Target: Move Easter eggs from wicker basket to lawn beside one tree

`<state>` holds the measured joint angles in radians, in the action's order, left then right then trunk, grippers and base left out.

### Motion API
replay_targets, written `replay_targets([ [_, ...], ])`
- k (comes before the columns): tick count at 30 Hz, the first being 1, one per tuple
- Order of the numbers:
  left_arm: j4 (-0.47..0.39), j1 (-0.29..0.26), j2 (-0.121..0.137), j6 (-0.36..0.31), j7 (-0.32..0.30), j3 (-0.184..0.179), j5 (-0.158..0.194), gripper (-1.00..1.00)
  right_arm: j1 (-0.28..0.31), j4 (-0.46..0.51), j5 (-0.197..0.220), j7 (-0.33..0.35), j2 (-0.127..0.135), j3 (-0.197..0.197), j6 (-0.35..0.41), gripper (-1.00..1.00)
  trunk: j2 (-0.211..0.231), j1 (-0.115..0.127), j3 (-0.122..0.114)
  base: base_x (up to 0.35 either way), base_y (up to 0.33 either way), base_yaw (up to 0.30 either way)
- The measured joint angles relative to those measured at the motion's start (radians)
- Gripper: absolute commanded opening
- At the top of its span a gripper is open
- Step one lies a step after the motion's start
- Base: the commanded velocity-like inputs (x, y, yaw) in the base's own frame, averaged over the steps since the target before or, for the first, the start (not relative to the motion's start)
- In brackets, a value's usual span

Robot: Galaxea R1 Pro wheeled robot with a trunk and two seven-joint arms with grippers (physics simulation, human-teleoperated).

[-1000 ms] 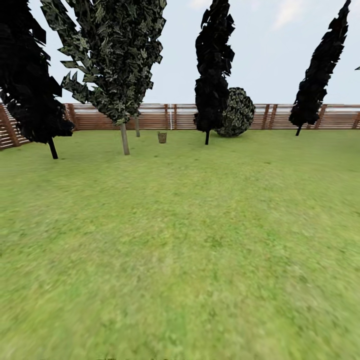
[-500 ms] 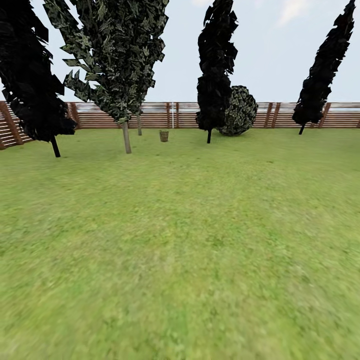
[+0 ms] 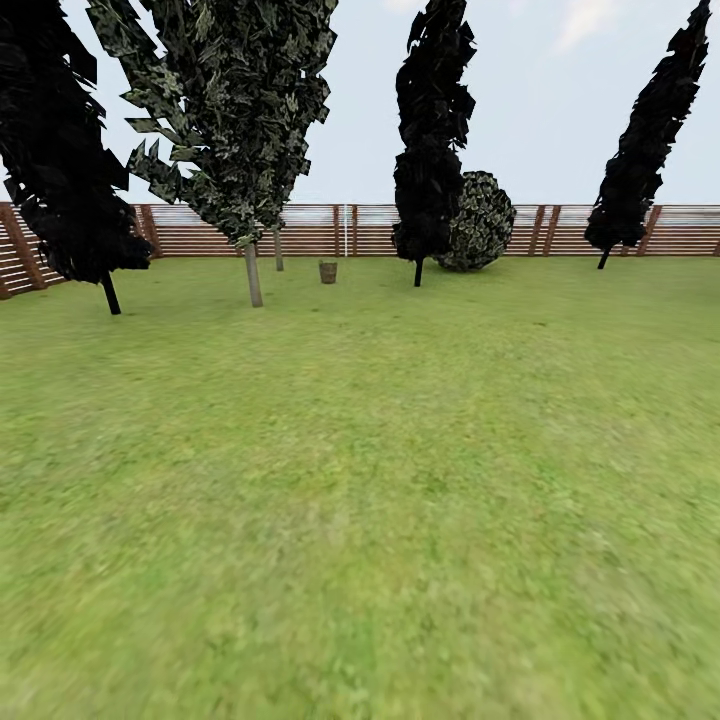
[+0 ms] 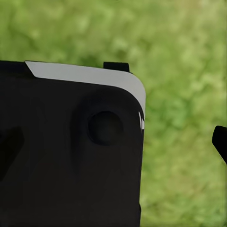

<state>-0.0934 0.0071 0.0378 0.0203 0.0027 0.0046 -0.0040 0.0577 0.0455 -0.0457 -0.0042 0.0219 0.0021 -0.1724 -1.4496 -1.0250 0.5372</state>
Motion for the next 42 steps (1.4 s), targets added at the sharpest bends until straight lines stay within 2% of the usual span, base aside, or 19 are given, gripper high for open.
replay_targets([
  [6,0.006,0.0,0.001,0.0,0.0,0.002,0.001,1.0,0.0,0.0,-0.005,0.001,-0.001,0.001,-0.001,1.0,0.0,0.0,0.0,0.0,0.0,0.018],
  [17,0.006,0.0,0.0,0.0,0.0,0.002,0.001,1.0,0.0,0.0,-0.003,-0.002,-0.003,0.001,0.0,1.0,0.0,0.0,0.001,0.0,0.0,0.2],
  [34,0.007,0.0,-0.001,0.0,0.0,0.002,0.001,1.0,0.0,0.0,-0.002,-0.001,-0.004,0.002,0.001,1.0,0.0,0.0,0.026,0.0,0.0,0.124],
  [42,0.008,0.0,-0.001,0.0,0.0,0.003,0.001,1.0,-0.001,0.0,-0.002,-0.001,-0.002,0.003,0.001,1.0,0.0,0.0,0.028,0.014,0.0,0.013],
])
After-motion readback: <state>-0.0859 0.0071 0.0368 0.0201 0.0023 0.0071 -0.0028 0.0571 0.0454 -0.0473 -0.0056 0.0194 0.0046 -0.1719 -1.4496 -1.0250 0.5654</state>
